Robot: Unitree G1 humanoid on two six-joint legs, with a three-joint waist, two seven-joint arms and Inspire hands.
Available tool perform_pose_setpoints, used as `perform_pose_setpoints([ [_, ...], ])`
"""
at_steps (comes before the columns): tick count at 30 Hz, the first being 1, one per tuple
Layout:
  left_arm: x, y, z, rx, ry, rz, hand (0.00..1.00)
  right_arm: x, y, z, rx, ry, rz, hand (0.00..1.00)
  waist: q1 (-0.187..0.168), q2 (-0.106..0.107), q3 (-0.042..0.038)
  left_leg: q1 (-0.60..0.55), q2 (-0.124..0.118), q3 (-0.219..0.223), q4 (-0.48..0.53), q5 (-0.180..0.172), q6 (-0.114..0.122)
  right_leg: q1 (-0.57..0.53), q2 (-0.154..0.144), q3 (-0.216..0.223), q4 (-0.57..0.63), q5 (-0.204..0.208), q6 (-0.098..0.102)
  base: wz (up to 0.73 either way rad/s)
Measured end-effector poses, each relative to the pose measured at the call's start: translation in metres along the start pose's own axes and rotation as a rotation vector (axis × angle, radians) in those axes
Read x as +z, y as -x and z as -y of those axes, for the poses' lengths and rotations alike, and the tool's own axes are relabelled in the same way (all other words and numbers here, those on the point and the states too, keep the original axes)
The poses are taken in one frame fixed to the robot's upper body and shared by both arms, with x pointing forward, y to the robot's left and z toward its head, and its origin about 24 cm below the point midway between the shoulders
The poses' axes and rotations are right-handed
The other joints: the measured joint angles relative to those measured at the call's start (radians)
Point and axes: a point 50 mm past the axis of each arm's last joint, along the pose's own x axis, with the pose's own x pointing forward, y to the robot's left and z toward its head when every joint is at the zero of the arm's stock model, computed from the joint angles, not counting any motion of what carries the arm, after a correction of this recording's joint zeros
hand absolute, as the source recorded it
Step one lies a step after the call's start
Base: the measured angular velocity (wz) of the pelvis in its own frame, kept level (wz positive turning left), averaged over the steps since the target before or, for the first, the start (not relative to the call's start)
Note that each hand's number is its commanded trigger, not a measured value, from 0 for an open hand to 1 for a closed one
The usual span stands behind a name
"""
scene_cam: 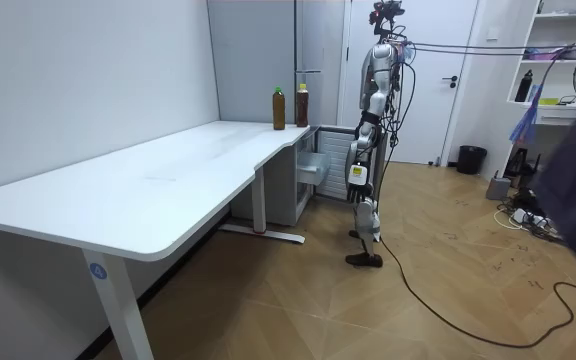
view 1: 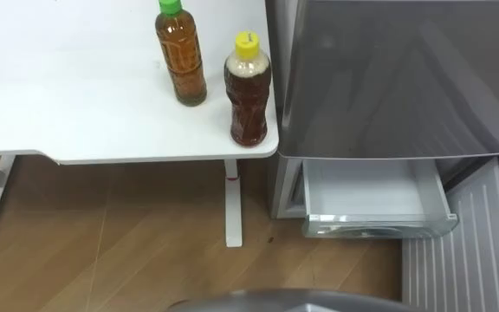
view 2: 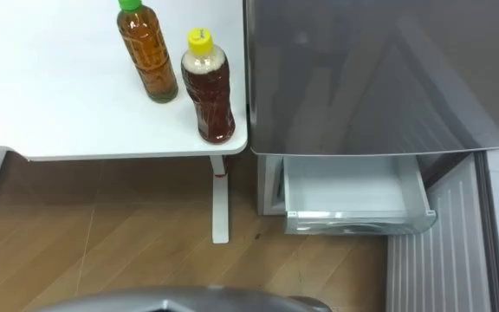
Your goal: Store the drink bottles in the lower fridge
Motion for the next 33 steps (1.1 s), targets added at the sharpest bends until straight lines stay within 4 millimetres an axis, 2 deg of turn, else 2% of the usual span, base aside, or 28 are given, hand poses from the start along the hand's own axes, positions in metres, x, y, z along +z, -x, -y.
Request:
perform_pose_setpoints([
  [23, 0.0002, 0.0000, -0.0008, 0.002, 0.007, 0.005, 0.00, 0.0000, -0.0001, -0.0010, -0.003, 0.034, -0.002, 0.00, 0.000, 0.000, 0.0011, 0.009, 0.000, 0.004, 0.000, 0.000, 0.000, 0.009, 0.000, 0.001, 0.000, 0.000, 0.000, 0.00],
  [29, -0.0015, 0.0000, -0.0011, 0.028, 0.108, 0.008, 0.00, -0.0017, -0.0002, -0.0004, -0.005, 0.005, 0.000, 0.00, -0.002, 0.002, 0.0018, 0.011, 0.000, 0.001, 0.001, 0.000, 0.000, 0.016, 0.000, -0.003, -0.002, 0.000, 0.000, 0.04],
  [33, -0.0083, 0.0000, -0.0022, 0.057, 0.239, -0.008, 0.00, -0.0038, -0.0003, -0.0003, -0.003, -0.014, -0.004, 0.00, -0.002, 0.002, 0.0018, 0.011, 0.000, -0.003, 0.001, 0.000, 0.000, 0.017, -0.001, -0.007, -0.001, 0.000, 0.000, 0.02],
])
